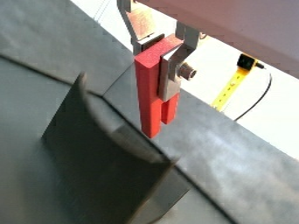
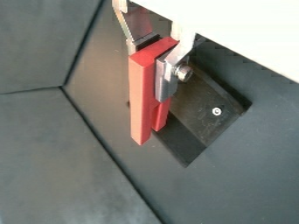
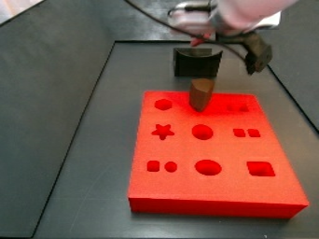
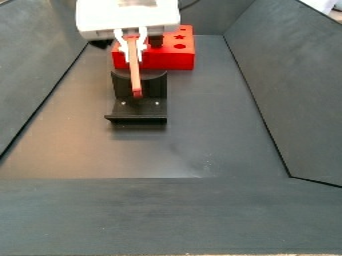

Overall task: Pick up the double-square object. Move up. Place the double-square object on the fixture. Regrasp the double-square object. Move to above the board. Insert the double-square object.
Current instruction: Move to above the board.

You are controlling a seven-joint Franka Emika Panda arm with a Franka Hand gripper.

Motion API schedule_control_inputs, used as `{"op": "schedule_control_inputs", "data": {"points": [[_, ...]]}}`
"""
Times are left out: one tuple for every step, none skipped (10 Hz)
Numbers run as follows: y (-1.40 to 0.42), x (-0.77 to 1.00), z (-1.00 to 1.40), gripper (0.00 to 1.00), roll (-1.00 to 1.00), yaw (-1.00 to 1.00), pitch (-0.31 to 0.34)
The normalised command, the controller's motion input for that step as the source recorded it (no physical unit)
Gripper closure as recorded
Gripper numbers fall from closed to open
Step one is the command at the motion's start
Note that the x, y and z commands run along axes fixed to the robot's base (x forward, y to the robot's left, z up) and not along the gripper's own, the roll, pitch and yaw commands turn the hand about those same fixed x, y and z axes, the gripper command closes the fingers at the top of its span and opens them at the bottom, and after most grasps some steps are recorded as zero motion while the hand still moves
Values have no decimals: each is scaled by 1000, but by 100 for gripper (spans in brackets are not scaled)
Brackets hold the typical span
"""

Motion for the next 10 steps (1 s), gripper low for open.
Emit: {"op": "schedule_control_inputs", "data": {"points": [[-112, 112, 1000, 100, -2, 133, 49], [-109, 110, 1000, 100, -10, 119, 40], [-107, 109, 1000, 100, -16, 111, 35], [-103, 105, 1000, 100, -21, 92, 37], [-100, 102, 1000, 100, -20, 79, 38], [-96, 98, 1000, 100, -22, 65, 47], [-93, 97, 1000, 100, -24, 58, 58], [-88, 94, 1000, 100, -27, 53, 72], [-87, 94, 1000, 100, -30, 52, 78], [-82, 87, 1000, 100, -33, 56, 95]]}}
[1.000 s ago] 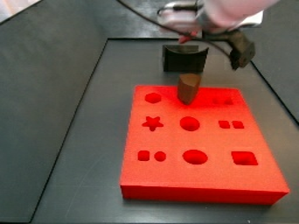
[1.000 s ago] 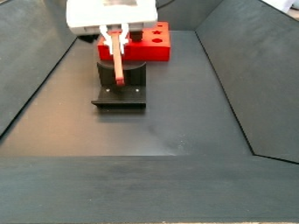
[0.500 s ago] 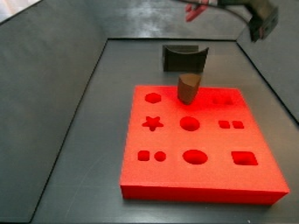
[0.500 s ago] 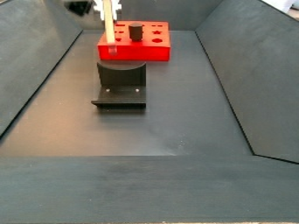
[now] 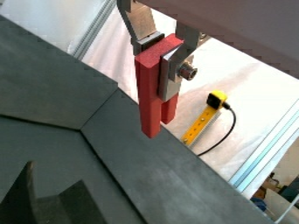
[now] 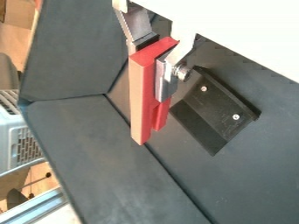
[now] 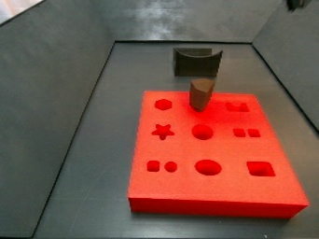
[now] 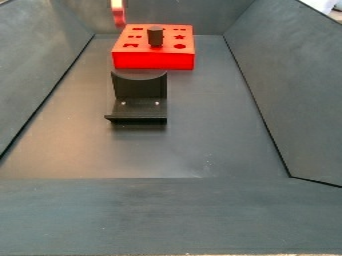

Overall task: Pick up the double-square object. Move up. Place the double-square object on the fixture. Regrasp the double-square object. Move to above the board. Insert the double-square object.
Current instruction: Move to above the board.

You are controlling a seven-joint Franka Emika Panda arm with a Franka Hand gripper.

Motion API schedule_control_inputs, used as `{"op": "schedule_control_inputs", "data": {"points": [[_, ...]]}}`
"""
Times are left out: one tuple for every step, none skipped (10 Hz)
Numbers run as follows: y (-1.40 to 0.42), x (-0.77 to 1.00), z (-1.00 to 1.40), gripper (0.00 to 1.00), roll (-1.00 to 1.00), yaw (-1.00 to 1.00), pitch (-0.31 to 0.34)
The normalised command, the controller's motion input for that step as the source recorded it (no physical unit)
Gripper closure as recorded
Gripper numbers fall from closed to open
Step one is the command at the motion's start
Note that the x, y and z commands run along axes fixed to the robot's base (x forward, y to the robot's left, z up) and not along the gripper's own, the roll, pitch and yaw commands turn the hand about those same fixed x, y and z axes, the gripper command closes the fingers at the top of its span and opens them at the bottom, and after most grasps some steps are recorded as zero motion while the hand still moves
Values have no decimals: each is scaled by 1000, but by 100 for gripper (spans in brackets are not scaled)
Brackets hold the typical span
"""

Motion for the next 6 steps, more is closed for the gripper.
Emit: {"op": "schedule_control_inputs", "data": {"points": [[-79, 84, 1000, 100, -37, 59, 100], [-73, 80, 1000, 100, -44, 67, 108], [-61, 67, 885, 100, -48, 72, 109], [-35, 41, 597, 100, -54, 84, 111], [-29, 32, 482, 100, -54, 89, 111], [-22, 20, 260, 100, -58, 96, 101]]}}
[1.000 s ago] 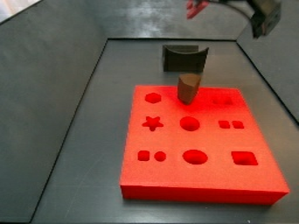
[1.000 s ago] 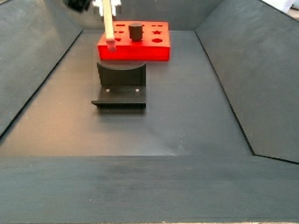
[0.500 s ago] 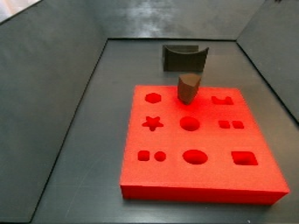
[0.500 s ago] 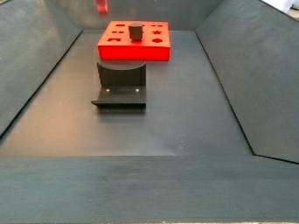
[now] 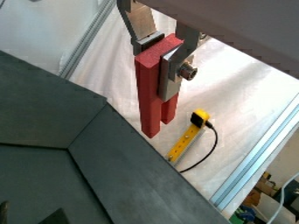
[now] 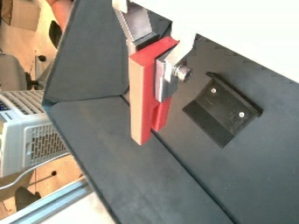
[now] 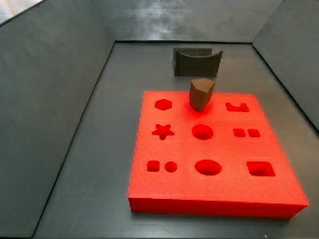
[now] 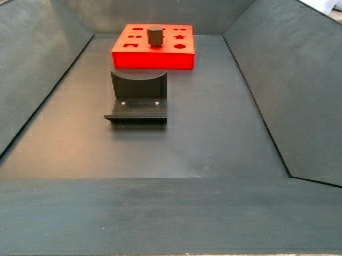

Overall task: Pick up the double-square object. Move up. Place the double-square object on the fixture. Regrasp the double-square object. Move to above the board. Insert the double-square object.
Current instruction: Move to above the board.

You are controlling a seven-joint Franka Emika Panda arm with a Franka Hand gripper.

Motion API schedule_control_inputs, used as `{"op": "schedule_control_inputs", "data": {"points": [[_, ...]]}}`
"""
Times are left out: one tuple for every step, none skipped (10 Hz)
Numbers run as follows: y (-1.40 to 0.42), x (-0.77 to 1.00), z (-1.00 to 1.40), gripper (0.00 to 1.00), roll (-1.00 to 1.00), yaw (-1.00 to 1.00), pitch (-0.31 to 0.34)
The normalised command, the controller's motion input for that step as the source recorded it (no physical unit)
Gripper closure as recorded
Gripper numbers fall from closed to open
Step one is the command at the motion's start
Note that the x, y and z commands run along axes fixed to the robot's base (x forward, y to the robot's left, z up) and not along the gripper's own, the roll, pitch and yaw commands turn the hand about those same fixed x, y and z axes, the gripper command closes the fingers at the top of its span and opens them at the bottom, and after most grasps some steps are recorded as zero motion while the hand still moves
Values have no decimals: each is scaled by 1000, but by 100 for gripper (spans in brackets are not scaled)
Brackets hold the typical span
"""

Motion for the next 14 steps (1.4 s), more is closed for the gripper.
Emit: {"op": "schedule_control_inputs", "data": {"points": [[-1000, -835, 160, 100, -1000, -136, -75], [-1000, -842, 134, 100, -1000, -137, -86], [-1000, -922, 146, 100, -1000, -138, -114], [-1000, -953, 133, 100, -1000, -138, -125], [-1000, -966, 132, 100, -1000, -140, -128], [-990, -1000, 134, 100, -1000, -147, -130], [-959, -1000, 127, 100, -1000, -150, -130], [-650, -738, 86, 100, -1000, -158, -125], [-333, -425, 44, 100, -1000, -166, -109], [-173, -263, 25, 100, -1000, -167, -97], [-89, -171, 9, 100, -1000, -165, -88], [-46, -120, 6, 100, -1000, -163, -85], [-16, -90, 2, 100, -816, -126, -73], [8, -67, -4, 100, -525, -67, -54]]}}
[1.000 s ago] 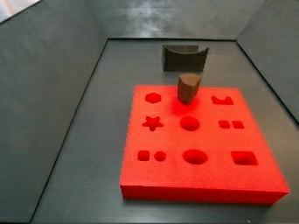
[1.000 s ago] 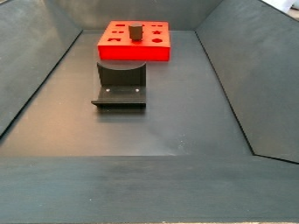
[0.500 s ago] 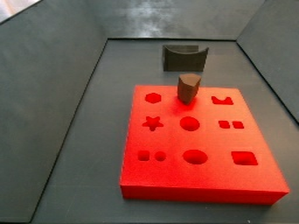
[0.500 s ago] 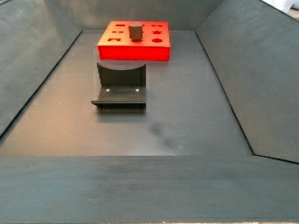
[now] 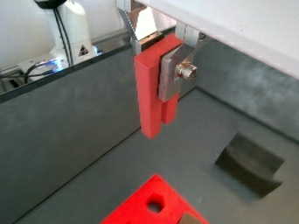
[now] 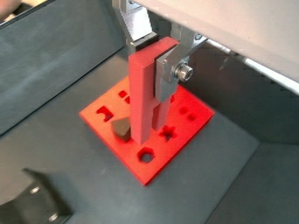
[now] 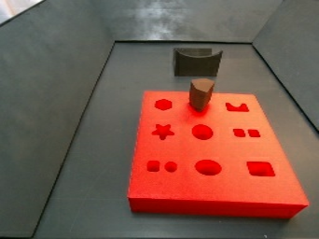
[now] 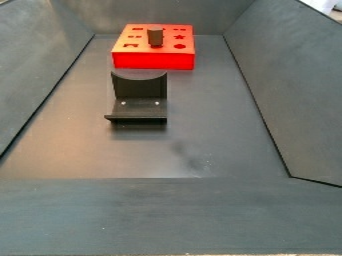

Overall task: Pick up the double-square object. Move up. Place the double-square object on the fixture. Regrasp the double-square object. Move to above the board. Insert the double-square object.
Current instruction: Move to above the board, then insert the double-square object.

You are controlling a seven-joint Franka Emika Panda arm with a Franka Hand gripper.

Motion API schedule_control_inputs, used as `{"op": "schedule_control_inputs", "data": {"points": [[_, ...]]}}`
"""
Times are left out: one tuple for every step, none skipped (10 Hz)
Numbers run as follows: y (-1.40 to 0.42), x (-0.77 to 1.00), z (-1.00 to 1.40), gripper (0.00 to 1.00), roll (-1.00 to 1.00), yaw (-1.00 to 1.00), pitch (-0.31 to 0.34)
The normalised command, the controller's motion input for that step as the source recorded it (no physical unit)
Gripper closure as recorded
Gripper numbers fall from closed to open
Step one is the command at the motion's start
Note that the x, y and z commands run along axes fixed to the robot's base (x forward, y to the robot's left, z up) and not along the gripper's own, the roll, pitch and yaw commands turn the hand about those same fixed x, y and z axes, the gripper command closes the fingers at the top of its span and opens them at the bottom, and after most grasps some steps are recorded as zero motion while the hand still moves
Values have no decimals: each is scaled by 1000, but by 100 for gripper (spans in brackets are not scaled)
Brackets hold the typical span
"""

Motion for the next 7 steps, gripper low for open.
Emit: {"op": "schedule_control_inputs", "data": {"points": [[6, -54, 3, 100, -355, -42, -43], [9, -40, -5, 100, -240, -31, -32], [0, 0, 0, 100, -9, 0, 0], [-86, 0, -203, 100, -49, 57, -33], [-254, 220, -357, 100, -143, 231, -4], [-397, 389, -391, 100, -150, 303, 0], [-440, 523, -417, 100, -174, 311, 0]]}}
